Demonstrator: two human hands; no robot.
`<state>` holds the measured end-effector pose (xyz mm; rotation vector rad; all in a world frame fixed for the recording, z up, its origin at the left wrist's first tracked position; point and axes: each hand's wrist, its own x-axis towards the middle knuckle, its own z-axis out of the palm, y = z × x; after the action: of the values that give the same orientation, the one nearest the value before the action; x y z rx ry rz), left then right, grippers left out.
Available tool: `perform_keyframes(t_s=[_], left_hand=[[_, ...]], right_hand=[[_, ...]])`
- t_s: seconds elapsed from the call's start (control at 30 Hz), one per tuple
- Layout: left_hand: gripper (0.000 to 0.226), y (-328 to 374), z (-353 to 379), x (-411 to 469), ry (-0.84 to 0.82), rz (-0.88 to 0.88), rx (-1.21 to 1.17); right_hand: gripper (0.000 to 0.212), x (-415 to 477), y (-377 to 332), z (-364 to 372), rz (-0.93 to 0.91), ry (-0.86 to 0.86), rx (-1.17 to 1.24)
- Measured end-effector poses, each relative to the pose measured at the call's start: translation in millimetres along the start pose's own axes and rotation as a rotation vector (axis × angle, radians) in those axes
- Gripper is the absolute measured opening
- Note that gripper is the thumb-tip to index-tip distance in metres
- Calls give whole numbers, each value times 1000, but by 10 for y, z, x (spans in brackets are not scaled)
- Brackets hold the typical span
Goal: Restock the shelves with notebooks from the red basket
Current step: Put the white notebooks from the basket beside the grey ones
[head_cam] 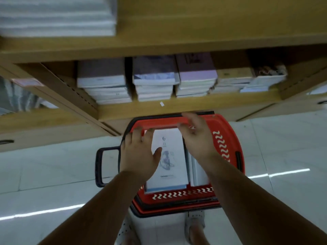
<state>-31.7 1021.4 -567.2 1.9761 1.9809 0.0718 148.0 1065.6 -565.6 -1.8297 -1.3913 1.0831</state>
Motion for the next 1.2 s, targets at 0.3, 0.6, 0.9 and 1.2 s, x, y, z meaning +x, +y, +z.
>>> perform_keyframes(t_s=[0.3, 0.6, 0.9, 1.2], left_hand=[[82, -199, 1111, 122, -290, -255, -129], [114, -433, 1884, 45, -365, -507, -657], [101, -503, 2150, 136, -239, -591, -911], [103, -535, 2219, 210, -215, -610, -1064]], right_hand=[[64, 13, 1422, 557, 371, -251, -135], [82, 5, 1882, 926, 415, -289, -29], [112, 171, 2068, 1001, 396, -300, -9], [117, 246, 2097, 964, 396, -351, 60]])
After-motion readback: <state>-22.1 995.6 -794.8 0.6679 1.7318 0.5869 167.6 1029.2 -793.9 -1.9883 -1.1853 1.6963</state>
